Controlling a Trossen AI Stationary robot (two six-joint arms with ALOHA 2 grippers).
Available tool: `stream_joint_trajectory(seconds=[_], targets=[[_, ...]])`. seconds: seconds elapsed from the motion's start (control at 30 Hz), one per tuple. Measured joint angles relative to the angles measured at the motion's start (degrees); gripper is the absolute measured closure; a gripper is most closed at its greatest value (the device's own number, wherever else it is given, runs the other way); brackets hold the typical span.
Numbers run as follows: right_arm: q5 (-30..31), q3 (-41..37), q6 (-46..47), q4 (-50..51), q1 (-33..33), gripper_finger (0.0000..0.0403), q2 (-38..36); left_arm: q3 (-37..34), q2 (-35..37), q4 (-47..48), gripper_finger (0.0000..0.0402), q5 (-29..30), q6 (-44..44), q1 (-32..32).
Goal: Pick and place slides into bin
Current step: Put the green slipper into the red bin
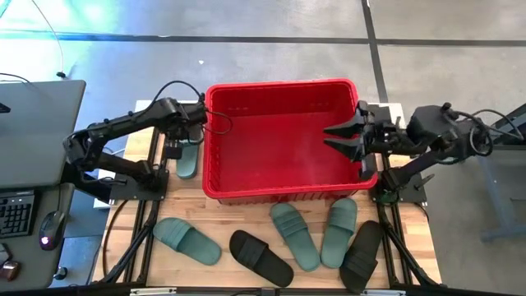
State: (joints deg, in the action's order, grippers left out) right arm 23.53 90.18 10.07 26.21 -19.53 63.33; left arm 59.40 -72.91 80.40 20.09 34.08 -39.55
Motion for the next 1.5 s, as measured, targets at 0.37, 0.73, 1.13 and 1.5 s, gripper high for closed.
stream_joint_trajectory(seconds=[0.37,0.73,1.13,1.5], targets=[[0.07,-0.25,3.19,2.26,-0.02,0.0284,0.04,-13.33,0.52,-20.38,0.0172,-1.15,8.36,-0.04],[0.33,-0.25,4.23,2.26,0.00,0.0284,0.04,-14.80,0.53,-27.45,0.0172,3.38,7.49,-0.19],[0.24,-0.28,4.24,2.28,0.00,0.0284,0.04,-15.77,-1.01,-29.39,0.0172,5.26,4.05,-0.19],[0.04,-0.30,4.46,2.31,0.00,0.0284,0.04,-15.79,-7.06,-34.56,0.0198,9.34,-1.34,-0.26]])
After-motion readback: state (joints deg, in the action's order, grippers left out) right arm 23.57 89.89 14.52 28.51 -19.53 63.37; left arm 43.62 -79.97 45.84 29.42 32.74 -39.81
